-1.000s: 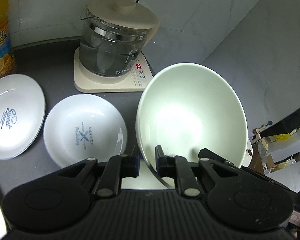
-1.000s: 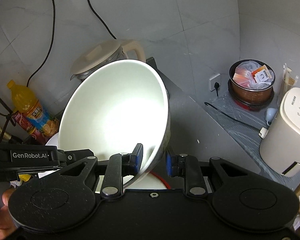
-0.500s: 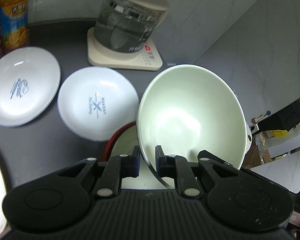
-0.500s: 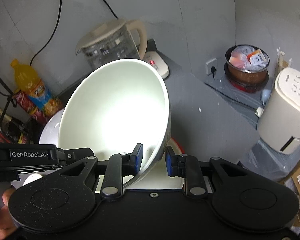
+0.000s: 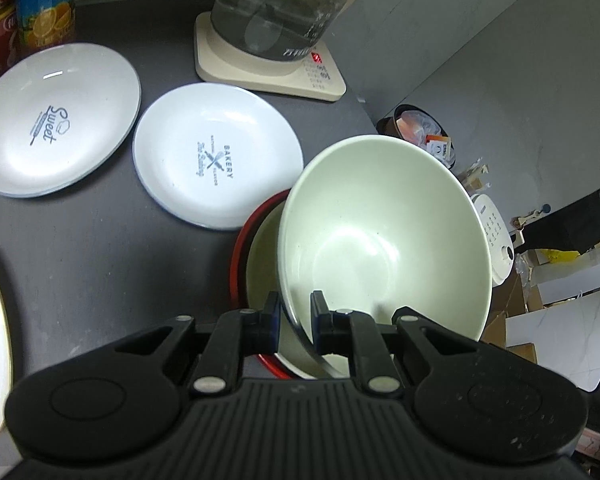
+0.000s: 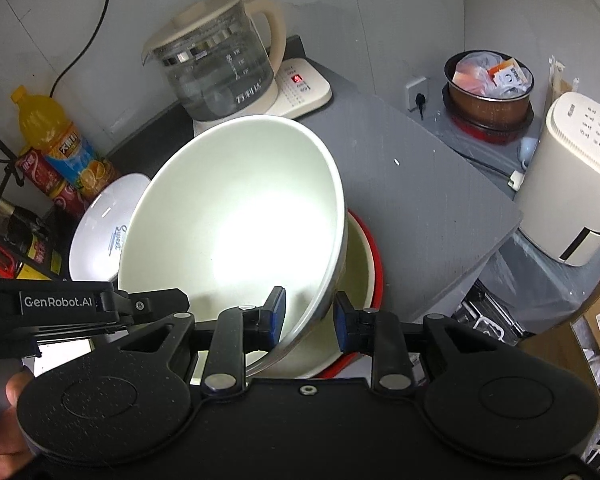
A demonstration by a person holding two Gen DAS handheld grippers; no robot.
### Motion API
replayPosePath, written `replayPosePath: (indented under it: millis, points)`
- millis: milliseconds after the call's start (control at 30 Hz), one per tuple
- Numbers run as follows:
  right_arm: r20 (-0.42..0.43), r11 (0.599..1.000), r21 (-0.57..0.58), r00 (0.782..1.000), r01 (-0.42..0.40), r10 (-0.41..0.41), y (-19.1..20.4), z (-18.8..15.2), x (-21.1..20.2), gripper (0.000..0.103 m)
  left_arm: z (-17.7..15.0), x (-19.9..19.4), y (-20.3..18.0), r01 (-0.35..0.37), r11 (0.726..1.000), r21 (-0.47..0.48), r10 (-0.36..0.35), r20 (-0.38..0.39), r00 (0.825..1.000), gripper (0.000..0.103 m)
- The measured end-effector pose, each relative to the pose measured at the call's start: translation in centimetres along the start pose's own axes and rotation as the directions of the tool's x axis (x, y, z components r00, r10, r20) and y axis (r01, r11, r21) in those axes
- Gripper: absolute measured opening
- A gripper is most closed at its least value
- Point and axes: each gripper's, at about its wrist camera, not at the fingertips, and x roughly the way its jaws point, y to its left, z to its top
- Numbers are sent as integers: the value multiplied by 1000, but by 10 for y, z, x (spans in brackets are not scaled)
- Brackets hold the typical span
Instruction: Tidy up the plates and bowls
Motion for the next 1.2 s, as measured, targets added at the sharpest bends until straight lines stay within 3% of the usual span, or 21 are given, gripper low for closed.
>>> replayPosePath:
  millis: [400, 500, 833, 1100, 1200]
  points:
    - [-32, 1000, 0, 999, -2, 2, -2, 2, 5, 40, -6, 11, 2, -16, 1000, -11, 16, -47, 999, 15]
    - [-34, 1000, 1, 999, 11, -11, -3, 3, 5, 47, -5, 8, 2, -40, 999, -8, 40, -41, 998, 17]
    - [18, 1000, -7, 1000, 26, -26, -7, 5, -9, 46, 3, -10, 2, -42, 999, -19, 42, 6, 999, 20]
    - [53, 1000, 6, 999, 5, -6, -2, 5, -25, 43, -1, -28, 6, -87, 996, -9, 88, 54, 995, 50]
    - [46, 1000, -7, 999, -3, 3, 6, 3, -24, 43, -4, -36, 15, -101, 995, -26, 102, 71, 992, 56]
